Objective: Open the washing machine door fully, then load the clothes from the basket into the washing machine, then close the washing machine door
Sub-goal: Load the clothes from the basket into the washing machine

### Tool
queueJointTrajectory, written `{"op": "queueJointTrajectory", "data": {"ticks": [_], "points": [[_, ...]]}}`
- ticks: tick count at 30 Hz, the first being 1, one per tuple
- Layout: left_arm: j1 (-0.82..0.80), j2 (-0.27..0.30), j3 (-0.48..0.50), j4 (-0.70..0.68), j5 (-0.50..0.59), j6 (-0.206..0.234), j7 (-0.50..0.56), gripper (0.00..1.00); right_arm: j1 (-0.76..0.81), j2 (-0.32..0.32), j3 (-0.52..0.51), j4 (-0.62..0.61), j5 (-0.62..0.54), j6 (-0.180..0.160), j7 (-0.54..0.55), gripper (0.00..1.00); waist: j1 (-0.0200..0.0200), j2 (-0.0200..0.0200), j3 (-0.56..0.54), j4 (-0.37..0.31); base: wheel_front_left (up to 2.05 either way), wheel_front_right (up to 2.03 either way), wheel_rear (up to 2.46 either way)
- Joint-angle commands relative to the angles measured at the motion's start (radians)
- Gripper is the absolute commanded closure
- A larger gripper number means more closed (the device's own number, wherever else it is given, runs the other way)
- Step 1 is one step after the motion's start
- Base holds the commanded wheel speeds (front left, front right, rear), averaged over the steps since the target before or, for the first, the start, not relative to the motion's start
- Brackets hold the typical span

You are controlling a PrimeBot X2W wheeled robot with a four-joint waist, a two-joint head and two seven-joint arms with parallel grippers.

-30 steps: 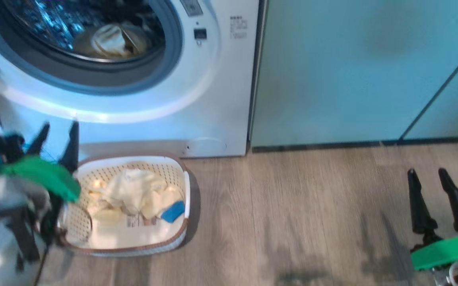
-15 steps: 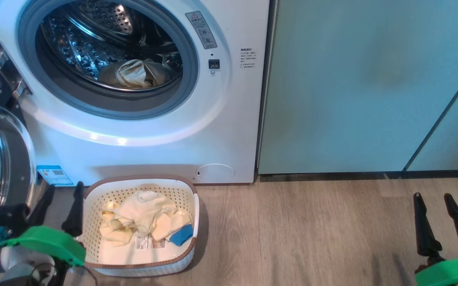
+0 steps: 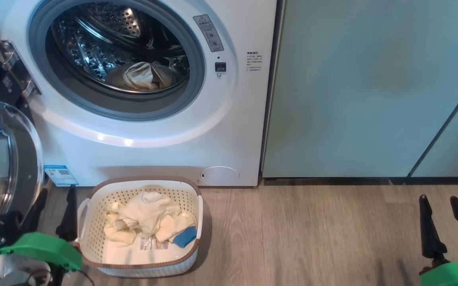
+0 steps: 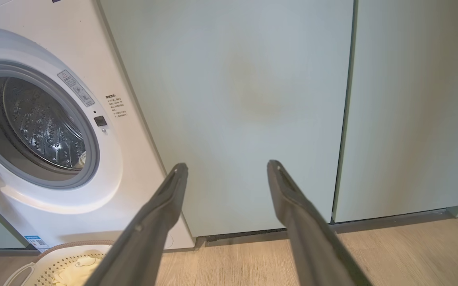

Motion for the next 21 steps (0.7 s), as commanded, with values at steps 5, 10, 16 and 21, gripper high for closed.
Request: {"op": "queueJointTrajectory", "data": {"ticks": [5, 10, 16, 21], "points": [[-0.024, 0.014, 0.054, -0.038, 0.017, -0.004, -0.008, 0.0, -0.02, -0.011, 0.007, -0.038, -0.009, 0.0, -0.007, 0.0, 0.0001, -0.0001, -0.004, 0.007, 0.0, 0.0, 0.0], [-0.02, -0.001, 0.063, -0.047, 0.021, -0.005, -0.008, 0.0, -0.021, -0.012, 0.005, -0.038, -0.01, 0.0, -0.007, 0.0, 0.0001, -0.0001, -0.006, 0.012, 0.0, 0.0, 0.0], [-0.01, -0.015, 0.072, -0.06, 0.028, -0.005, -0.008, 0.0, -0.021, -0.013, 0.005, -0.04, -0.01, 0.0, -0.007, 0.0, 0.0001, -0.0001, -0.008, 0.016, 0.0, 0.0, 0.0], [-0.009, -0.022, 0.073, -0.065, 0.034, -0.006, -0.008, 0.0, -0.018, -0.016, 0.006, -0.037, -0.009, 0.0, -0.007, 0.0, 0.0001, -0.0001, -0.007, 0.02, 0.0, 0.0, 0.0]]}}
